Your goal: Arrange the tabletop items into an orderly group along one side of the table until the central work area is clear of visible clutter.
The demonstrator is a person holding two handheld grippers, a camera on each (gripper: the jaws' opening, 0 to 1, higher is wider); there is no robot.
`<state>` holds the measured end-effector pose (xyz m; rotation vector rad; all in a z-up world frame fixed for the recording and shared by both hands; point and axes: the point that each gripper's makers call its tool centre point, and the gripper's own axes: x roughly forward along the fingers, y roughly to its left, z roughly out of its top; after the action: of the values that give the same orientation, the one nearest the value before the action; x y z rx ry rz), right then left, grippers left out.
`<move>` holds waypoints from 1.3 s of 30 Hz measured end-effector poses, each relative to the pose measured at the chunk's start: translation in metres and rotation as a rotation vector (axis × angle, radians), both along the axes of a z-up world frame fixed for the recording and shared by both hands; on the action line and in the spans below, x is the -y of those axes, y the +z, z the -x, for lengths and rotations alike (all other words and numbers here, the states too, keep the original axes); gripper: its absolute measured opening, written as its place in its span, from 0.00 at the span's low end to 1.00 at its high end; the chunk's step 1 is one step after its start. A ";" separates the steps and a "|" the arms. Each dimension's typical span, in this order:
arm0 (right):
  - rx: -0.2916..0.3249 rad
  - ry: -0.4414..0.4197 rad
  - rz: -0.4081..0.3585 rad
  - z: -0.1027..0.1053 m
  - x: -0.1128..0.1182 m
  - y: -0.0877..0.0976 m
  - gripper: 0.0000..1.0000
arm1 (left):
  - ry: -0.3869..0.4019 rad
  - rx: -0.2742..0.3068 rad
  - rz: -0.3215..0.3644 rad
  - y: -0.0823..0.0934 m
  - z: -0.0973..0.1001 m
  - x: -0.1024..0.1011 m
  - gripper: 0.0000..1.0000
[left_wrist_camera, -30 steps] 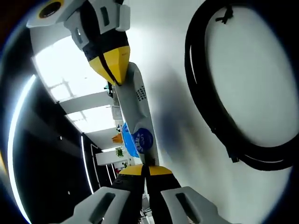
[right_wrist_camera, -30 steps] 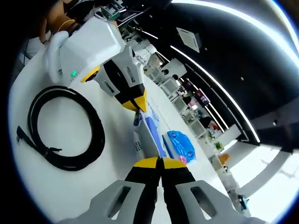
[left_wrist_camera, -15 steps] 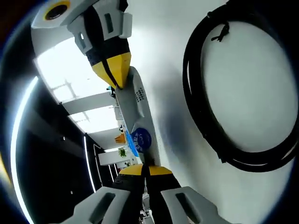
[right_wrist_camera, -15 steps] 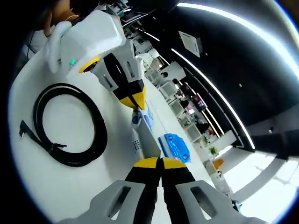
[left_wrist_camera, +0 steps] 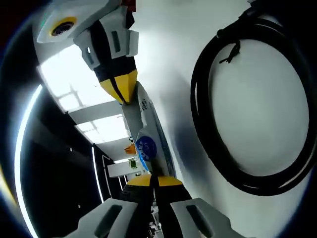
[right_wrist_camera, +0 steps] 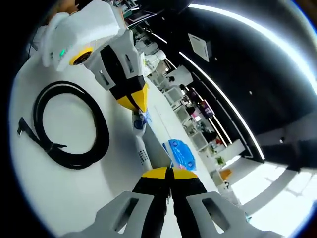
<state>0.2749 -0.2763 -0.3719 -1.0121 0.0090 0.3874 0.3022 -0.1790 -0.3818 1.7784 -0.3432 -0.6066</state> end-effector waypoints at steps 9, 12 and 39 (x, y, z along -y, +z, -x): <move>0.022 0.007 0.000 -0.007 -0.003 0.000 0.00 | 0.006 -0.008 0.008 0.000 0.006 -0.004 0.00; 0.023 0.012 -0.009 -0.012 -0.004 0.001 0.00 | 0.008 -0.008 0.010 -0.001 0.008 -0.008 0.00; -0.152 0.007 -0.106 -0.031 -0.006 -0.040 0.00 | 0.002 -0.146 0.005 -0.034 0.006 -0.012 0.00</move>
<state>0.3054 -0.2700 -0.4120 -0.8766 0.1205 0.4659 0.2966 -0.1669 -0.4153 1.7180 -0.2424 -0.7286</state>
